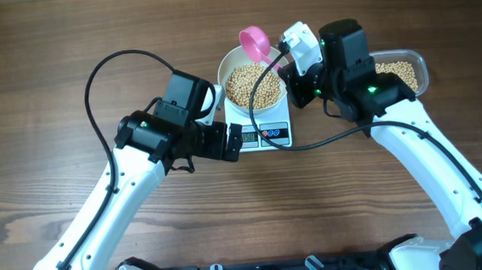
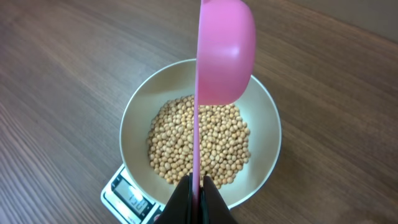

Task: Scoop item into bowl and weigh 150g on scale

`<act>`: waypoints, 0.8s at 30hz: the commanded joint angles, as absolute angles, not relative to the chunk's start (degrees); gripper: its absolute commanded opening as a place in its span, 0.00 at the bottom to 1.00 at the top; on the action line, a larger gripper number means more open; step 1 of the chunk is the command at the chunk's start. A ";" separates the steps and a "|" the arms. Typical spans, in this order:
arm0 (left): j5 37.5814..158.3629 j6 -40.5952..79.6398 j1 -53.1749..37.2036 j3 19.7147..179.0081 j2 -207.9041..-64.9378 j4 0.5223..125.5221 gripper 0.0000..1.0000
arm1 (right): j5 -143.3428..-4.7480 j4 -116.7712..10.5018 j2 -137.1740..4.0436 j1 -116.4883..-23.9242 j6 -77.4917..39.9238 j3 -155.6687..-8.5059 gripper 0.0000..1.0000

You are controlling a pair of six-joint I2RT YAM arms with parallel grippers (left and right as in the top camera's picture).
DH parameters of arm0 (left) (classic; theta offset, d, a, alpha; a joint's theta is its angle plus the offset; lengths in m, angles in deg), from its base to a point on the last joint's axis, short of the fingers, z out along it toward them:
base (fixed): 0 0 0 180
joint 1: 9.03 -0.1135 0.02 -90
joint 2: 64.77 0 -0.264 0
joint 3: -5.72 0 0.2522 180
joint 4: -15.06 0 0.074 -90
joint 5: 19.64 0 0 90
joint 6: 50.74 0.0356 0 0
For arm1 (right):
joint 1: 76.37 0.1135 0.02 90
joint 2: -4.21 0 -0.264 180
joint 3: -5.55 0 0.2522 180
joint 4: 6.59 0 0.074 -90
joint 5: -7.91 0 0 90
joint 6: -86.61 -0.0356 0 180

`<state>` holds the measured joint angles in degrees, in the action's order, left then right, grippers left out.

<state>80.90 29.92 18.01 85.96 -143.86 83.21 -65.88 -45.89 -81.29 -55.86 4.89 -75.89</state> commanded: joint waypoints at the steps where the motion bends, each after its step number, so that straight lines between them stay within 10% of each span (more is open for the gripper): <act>1: 81.60 29.78 18.19 85.81 -144.08 83.25 1.00 | -70.62 -45.45 -76.63 -57.82 2.18 -77.90 0.04; 13: 81.60 29.78 18.19 85.81 -144.08 83.25 1.00 | -77.18 -68.64 -58.14 -87.46 0.58 -77.81 0.04; 24: 81.60 29.78 18.19 85.81 -144.08 83.25 1.00 | -72.09 -73.32 -70.93 -90.59 0.54 -74.45 0.04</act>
<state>80.90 29.92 18.04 85.96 -143.86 83.23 -73.95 -74.19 -67.58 -90.41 1.15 -75.02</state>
